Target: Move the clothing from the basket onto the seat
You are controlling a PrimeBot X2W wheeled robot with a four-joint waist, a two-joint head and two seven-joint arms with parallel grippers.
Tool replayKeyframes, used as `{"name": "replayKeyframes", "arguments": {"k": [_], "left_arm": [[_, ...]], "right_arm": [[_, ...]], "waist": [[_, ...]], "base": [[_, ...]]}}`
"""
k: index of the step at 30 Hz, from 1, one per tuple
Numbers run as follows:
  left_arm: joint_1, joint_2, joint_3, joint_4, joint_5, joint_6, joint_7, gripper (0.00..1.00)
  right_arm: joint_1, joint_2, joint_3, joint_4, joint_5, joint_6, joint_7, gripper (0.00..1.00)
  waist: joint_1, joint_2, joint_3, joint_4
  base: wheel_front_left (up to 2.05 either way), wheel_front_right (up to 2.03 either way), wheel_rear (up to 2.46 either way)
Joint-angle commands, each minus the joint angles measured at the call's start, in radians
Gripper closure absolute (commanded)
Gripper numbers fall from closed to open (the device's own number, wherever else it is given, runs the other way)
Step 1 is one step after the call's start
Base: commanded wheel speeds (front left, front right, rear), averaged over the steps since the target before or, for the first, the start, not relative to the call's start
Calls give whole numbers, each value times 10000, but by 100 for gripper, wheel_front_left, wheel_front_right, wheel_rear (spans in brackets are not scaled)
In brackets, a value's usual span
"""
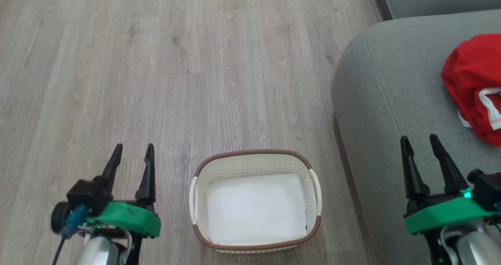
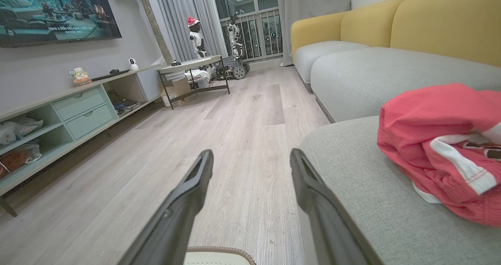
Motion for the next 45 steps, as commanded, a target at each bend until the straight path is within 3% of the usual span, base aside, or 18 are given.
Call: {"name": "replayKeyframes", "arguments": {"k": [1,13,14,18,45], "left_arm": [[-204,31,483,-266,77,-45,-126,0],[-255,-162,665,71,240,-286,-126,0],[-1,-216,267,364,121,-272,0,100],[218,-270,224,977,71,-274,39,100],[95,-398,783,815,-2713,-476,789,100]], "right_arm": [[-407,-112,203,-239,61,-2,-104,0],[-488,-100,316,-39,140,-2,-104,0],[-6,3,108,257,90,2,2,100],[261,157,234,897,110,2,25,100],[-23,396,-65,990,2635,1,721,100]], "waist": [[0,-1,10,-7],[0,-1,33,-58],[0,-1,33,-58],[0,-1,33,-59],[0,-1,-34,18]], "base": [[0,0,0],[0,0,0],[0,0,0],[0,0,0],[0,0,0]]}}
